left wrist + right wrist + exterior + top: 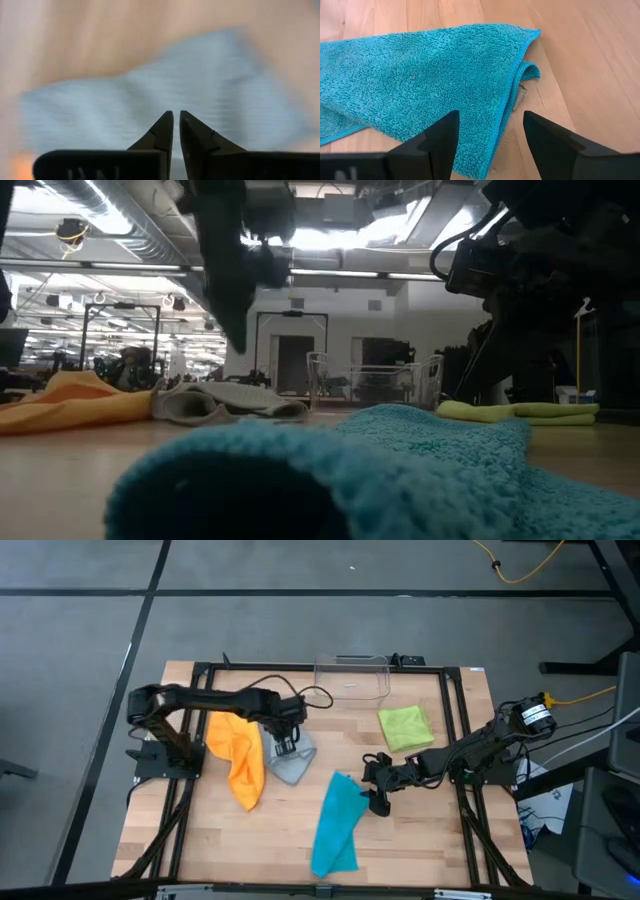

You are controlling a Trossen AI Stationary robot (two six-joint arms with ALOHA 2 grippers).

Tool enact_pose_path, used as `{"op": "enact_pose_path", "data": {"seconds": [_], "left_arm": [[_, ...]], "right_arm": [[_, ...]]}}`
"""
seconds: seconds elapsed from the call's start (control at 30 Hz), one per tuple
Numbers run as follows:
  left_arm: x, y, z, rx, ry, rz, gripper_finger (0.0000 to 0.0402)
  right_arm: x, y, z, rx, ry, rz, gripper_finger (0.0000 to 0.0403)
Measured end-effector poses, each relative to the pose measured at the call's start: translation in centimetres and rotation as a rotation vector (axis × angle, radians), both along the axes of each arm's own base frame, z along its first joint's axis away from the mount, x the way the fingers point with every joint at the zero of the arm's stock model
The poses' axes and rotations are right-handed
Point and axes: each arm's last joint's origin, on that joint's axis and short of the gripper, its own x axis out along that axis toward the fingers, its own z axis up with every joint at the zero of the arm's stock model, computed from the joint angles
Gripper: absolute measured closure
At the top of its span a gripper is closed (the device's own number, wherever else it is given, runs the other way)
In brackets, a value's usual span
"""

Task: Fold microfiber towels
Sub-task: Move the gray microfiber towel to the middle left of the table, then fold the blue microfiber towel

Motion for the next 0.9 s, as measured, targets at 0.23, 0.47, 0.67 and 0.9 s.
{"op": "enact_pose_path", "data": {"seconds": [0.23, 0.47, 0.67, 0.9], "left_arm": [[-0.1, -6.2, 2.3, -0.157, -0.132, -0.165, 0.0377], [-0.3, -11.0, 2.0, -0.029, -0.121, -0.297, 0.0379], [-0.4, -13.3, 2.3, 0.029, -0.18, -0.317, 0.0389], [-0.7, -14.6, 2.3, 0.051, -0.189, -0.34, 0.0396]], "right_arm": [[0.1, 0.6, 0.2, 0.057, -0.01, 0.087, 0.0179], [-0.1, 3.2, 1.0, -0.004, -0.143, 0.304, 0.0179], [-0.5, 4.4, 0.2, -0.099, -0.132, 0.312, 0.018], [-0.4, 4.7, -3.2, -0.237, -0.027, 0.286, 0.018]]}}
